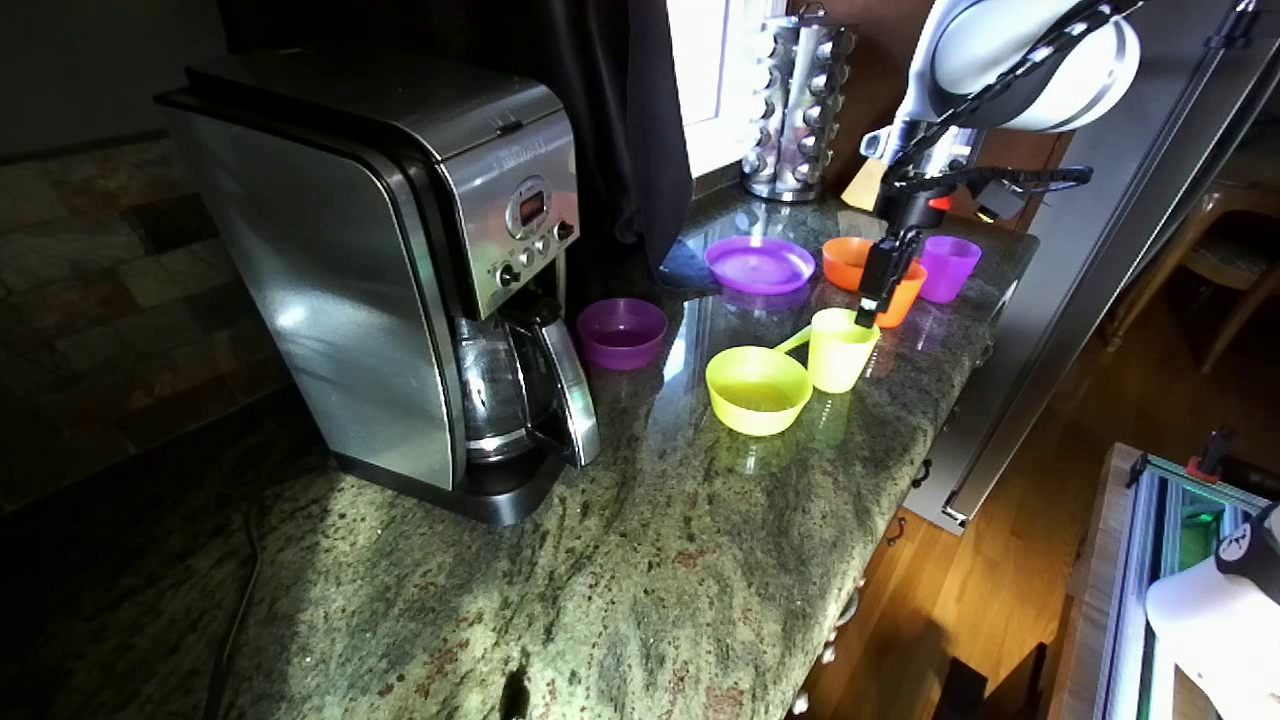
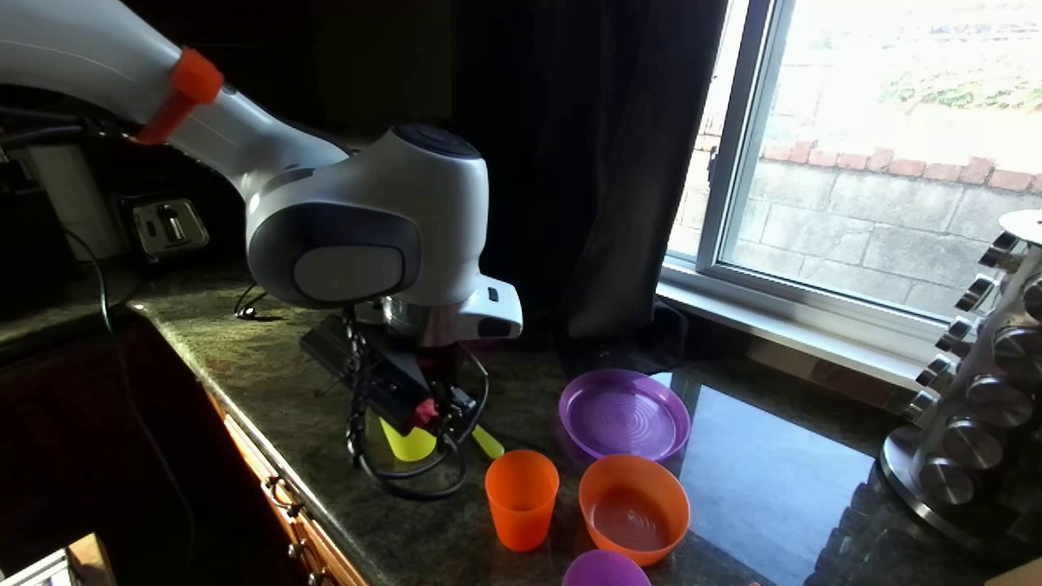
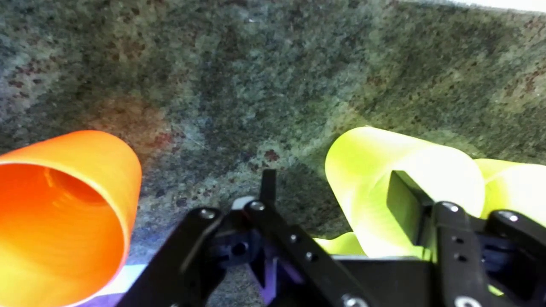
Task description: Place the yellow cup inside the yellow bowl then place the yellow knife inside the yellow cup.
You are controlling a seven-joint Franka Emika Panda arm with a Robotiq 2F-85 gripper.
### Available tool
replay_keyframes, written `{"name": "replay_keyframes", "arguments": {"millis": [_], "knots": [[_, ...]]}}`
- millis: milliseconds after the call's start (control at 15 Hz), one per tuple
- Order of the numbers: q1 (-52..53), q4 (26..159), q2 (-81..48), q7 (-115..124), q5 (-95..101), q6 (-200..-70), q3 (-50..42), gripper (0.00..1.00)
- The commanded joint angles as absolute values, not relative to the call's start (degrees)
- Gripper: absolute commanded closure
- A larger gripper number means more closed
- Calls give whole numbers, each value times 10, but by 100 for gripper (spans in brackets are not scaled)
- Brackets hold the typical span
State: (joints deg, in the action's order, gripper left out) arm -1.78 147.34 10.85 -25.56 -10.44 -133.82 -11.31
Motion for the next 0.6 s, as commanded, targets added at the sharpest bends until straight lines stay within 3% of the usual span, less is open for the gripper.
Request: {"name": "replay_keyframes", "arguments": {"millis": [0,333,533], "knots": [[-19,1460,85,-275,-127,-1342,-110,62],[-21,1445,71,-255,-117,-1324,-99,99],[-22,1436,73,-250,-116,-1312,-94,100]]}}
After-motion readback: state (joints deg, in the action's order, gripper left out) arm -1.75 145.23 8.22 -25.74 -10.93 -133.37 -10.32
